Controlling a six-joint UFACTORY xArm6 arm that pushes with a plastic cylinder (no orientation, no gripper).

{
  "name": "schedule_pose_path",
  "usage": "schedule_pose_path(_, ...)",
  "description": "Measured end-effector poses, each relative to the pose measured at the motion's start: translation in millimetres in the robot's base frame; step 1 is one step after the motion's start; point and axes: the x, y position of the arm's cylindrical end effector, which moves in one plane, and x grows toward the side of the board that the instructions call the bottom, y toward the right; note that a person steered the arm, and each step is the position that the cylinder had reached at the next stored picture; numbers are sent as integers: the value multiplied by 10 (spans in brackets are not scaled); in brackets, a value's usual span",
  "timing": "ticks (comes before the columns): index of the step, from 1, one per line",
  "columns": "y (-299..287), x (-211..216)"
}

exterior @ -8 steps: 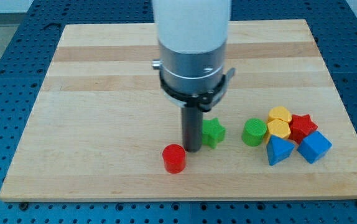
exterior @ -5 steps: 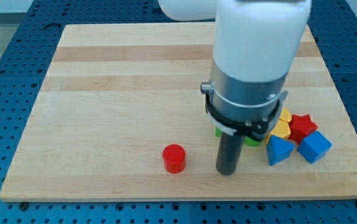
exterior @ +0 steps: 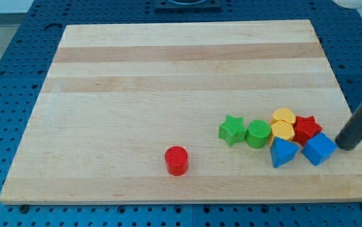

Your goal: Move blue cube along with blue triangle to the red circle

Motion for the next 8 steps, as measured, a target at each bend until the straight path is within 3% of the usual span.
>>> schedule_pose_path(2, -326, 246)
schedule_pose_path(6, -2029, 141)
schedule_pose_path(8, -1508, 198)
